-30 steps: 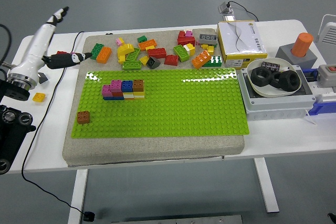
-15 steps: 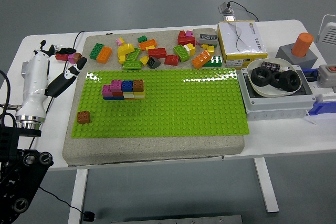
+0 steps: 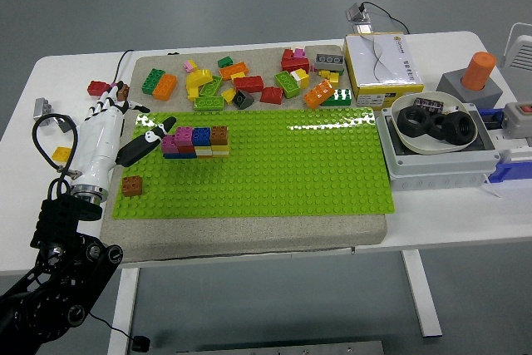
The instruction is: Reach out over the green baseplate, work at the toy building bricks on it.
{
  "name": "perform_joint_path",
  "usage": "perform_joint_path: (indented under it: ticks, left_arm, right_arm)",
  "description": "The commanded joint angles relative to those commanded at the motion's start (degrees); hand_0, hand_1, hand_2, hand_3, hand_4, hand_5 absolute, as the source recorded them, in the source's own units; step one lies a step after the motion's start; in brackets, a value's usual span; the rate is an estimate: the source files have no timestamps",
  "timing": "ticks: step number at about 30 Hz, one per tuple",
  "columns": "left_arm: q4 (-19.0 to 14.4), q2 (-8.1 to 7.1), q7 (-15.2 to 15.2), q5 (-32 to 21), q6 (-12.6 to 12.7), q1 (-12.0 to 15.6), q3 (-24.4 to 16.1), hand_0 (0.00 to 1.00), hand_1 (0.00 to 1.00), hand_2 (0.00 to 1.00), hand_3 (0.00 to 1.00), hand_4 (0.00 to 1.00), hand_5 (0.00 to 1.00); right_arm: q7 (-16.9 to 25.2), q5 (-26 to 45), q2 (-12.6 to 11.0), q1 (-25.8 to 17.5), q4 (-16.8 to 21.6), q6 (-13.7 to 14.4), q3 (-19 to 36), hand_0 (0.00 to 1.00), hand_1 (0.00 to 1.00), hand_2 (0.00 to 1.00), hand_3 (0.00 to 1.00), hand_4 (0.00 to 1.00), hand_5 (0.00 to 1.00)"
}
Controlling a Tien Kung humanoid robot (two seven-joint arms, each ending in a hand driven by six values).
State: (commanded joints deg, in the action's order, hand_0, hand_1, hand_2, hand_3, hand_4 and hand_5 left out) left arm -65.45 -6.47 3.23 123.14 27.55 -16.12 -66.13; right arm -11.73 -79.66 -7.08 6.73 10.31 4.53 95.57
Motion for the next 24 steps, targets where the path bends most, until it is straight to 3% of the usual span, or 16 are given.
perform_joint_path:
  ticks: [6,13,24]
  left_arm:
    - [-0.68,1.14,-0.15,-0.6,0.89,-0.03,1.59,0.998,0.998,0.998,0.596,0.998,0.998]
    - [1.2,2.22,-0.45,-1.63,1.06,-1.24,4.0,0.998,0.998,0.998,0.592,0.998,0.998]
    - [8.18,3.45,-2.63,-3.56,2.84,-3.04,5.78,0.998,0.998,0.998,0.594,0.998,0.998]
  right_arm:
    - [0.15,-0.09,-0.15,0.11,0.0,0.07,0.07,0.591,0.558,0.618,0.645,0.636,0.73]
    - [0.12,-0.35,-0.16,0.3,0.0,0.01,0.09,0.592,0.558,0.616,0.645,0.637,0.729]
    - [0.1,-0.46,-0.17,0.49,0.0,-0.06,0.07,0.591,0.559,0.616,0.644,0.637,0.729]
